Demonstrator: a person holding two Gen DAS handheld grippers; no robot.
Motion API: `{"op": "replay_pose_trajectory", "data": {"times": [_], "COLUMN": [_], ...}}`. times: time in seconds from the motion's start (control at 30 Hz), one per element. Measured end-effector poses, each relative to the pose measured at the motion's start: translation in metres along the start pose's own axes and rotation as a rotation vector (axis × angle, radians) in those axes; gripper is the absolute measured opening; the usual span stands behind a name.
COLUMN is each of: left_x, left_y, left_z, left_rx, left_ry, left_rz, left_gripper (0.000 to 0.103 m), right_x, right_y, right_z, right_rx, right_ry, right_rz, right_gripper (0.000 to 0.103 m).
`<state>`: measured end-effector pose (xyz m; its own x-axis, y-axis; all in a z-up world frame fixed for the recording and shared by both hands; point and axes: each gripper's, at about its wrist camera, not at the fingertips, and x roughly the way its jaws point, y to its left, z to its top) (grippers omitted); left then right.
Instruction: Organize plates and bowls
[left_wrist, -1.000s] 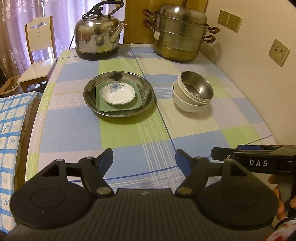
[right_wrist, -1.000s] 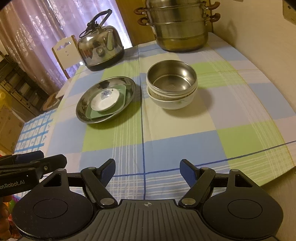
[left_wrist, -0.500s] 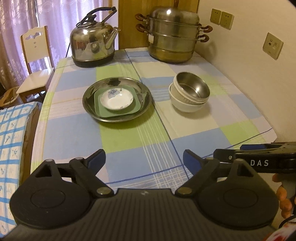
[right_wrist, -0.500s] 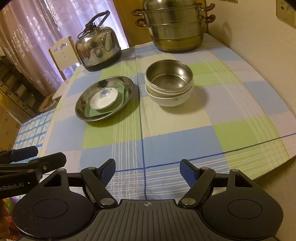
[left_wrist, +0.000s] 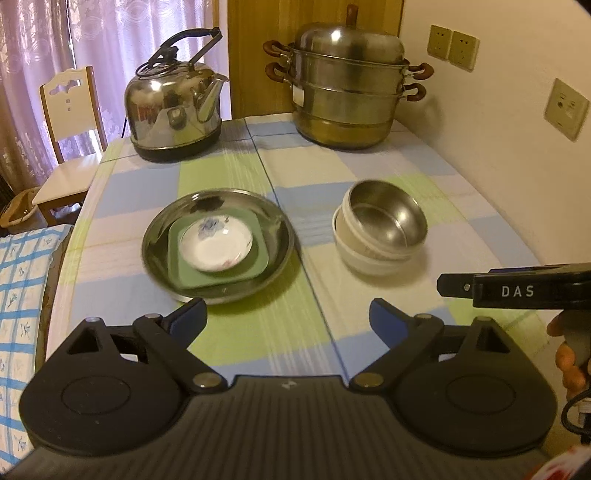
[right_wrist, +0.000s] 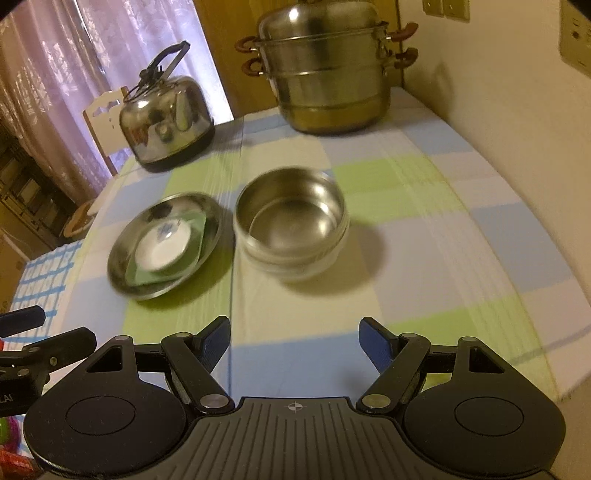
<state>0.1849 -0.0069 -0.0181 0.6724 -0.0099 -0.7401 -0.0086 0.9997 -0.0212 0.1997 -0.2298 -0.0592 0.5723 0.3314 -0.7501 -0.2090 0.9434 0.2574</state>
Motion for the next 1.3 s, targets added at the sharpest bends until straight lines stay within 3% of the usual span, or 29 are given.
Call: {"op": "replay_pose_trajectory", "data": {"times": [0.27,0.47,0.73,0.9,1.0,1.3], "left_x": [0.057,0.098,0.134,0.146,0.151,0.16], "left_y": [-0.029,-0.049,-0.052,-0.049,-0.047,-0.044], "left_z": [0.039,0.058,0.071,0.074,0.076,0.084], "left_rx": [-0.042,-0.076,-0.122,-0.151,-0.178,-0.173], "left_ry": [0.038,0.078,0.127,0.161,0.187,0.24], "left_rz": [-0.037,-0.045,-0.016,-0.032,-0.082,-0.077], "left_gripper": [0.089,0.085,0.055,0.029,0.014,0.012], "right_x": [0.039,0.072,0.103,0.115,0.117,0.118], "right_y": [-0.038,-0.058,-0.061,-0.062,-0.066,-0.065], "right_z": [0.053,0.078,0.096,0.103,0.107,0.121], "right_rx": [-0.028,-0.036,-0.109,-0.126,-0.12,-0.101], "right_ry": [0.011,0.06,0.098,0.121,0.136,0.201], "right_rz": [0.036,0.071,0.111,0.122,0.124,0.124], "right_gripper": [0.076,0.06,0.032,0.016,0.008,0.008]}}
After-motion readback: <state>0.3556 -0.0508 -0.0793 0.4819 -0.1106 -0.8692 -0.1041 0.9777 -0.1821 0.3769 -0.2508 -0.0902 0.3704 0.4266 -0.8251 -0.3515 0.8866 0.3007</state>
